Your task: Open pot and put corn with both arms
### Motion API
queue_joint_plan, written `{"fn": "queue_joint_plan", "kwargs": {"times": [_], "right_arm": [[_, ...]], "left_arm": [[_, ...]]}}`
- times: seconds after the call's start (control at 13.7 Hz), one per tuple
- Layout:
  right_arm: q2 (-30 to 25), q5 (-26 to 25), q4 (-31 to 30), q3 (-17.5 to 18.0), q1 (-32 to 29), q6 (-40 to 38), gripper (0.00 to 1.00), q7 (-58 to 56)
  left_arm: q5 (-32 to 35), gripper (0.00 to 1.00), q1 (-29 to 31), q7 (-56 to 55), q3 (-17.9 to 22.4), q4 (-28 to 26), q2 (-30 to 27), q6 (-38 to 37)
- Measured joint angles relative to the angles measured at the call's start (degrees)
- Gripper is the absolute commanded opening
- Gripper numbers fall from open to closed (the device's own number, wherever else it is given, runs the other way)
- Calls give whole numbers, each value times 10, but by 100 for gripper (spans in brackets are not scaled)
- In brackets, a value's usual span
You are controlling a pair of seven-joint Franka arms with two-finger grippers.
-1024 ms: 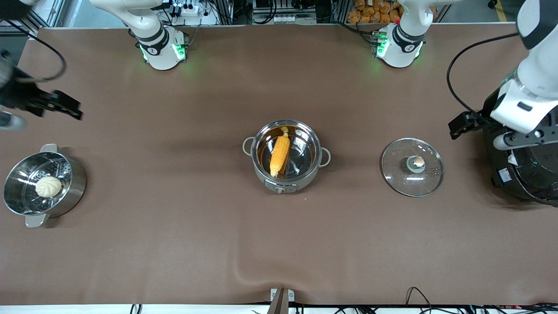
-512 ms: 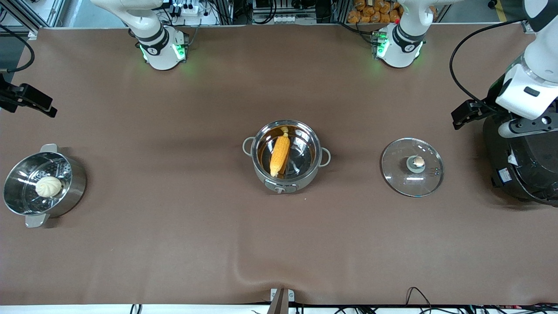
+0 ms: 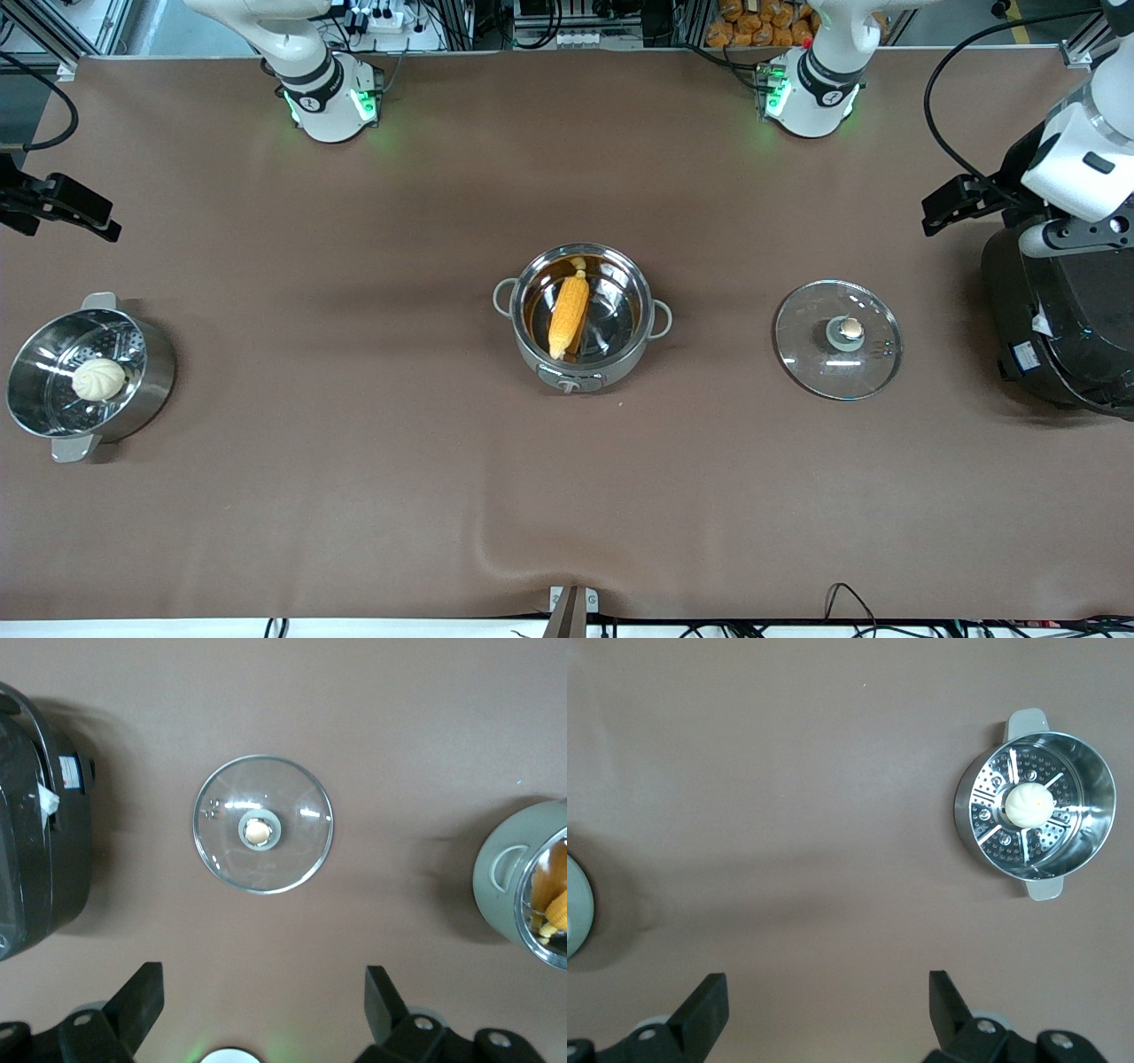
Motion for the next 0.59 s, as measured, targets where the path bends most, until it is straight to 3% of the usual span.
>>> {"fn": "queue_joint_plan", "kwargs": {"times": [0.59], "right_arm": [[0, 0, 0, 0, 0, 0, 100, -2]], "left_arm": [[-3, 100, 0, 1, 17, 0, -28, -30]]}}
